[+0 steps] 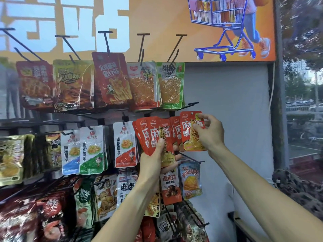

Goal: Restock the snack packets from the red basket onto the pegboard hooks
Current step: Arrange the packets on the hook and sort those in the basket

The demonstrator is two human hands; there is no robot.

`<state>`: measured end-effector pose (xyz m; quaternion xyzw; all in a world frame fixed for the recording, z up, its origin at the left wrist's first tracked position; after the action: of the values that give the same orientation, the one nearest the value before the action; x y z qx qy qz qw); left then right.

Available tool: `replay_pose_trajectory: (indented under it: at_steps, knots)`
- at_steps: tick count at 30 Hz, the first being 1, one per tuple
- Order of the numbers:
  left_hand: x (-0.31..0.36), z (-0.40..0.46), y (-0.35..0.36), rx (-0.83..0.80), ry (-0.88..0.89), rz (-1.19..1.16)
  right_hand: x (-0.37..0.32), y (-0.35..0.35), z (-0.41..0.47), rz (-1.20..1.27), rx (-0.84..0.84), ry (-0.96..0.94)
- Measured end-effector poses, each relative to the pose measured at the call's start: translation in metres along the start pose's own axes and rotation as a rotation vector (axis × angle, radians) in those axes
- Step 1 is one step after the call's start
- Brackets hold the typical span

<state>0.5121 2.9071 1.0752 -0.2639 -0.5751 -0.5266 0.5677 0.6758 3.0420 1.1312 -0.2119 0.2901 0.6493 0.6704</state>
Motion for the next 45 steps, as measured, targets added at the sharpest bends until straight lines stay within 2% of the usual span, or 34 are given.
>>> replay_pose_trajectory:
  at_steps: [7, 13, 16, 19, 22, 24, 28, 33, 37, 45]
  knots:
    - [0.0, 0.002, -0.006, 0.002, 0.028, 0.003, 0.003, 0.008, 0.002, -0.106, -0.026, -0.024]
    - [-0.005, 0.004, -0.002, -0.007, -0.026, 0.019, 0.017, 0.041, 0.018, -0.258, -0.19, 0.058]
    - [-0.005, 0.005, -0.003, -0.001, -0.021, 0.014, 0.02, 0.029, 0.007, -0.268, -0.135, 0.054]
    - [-0.009, 0.005, -0.004, 0.006, -0.03, 0.008, 0.018, 0.012, -0.02, -0.082, -0.039, 0.051]
    - [-0.015, 0.007, 0.006, 0.0, -0.047, 0.02, 0.007, 0.018, -0.052, 0.181, -0.116, 0.122]
    - [-0.019, 0.007, 0.014, -0.012, -0.042, 0.016, 0.001, 0.022, -0.064, 0.227, -0.14, 0.133]
    - [-0.022, 0.0, 0.024, -0.118, -0.074, -0.082, -0.004, 0.014, -0.065, 0.311, -0.066, 0.127]
    - [-0.022, 0.0, 0.022, -0.077, -0.05, -0.015, -0.002, 0.005, -0.062, 0.369, 0.003, 0.1]
    - [-0.02, 0.003, 0.013, -0.014, 0.002, 0.024, -0.002, -0.008, -0.038, 0.322, 0.087, 0.025]
    - [-0.015, 0.002, -0.005, 0.074, 0.04, 0.039, 0.006, -0.001, -0.007, 0.192, 0.05, 0.036]
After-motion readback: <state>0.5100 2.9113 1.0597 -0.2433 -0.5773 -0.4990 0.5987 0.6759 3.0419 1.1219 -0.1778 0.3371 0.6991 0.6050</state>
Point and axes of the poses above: each hand's wrist, its own z-axis towards the middle knuckle, its own y-axis out of the palm, x = y × z, the point moved 5 cm from there along z, towards the middle knuckle, and after that the axes turned 10 degrees about -y, right-handed, at the moved point
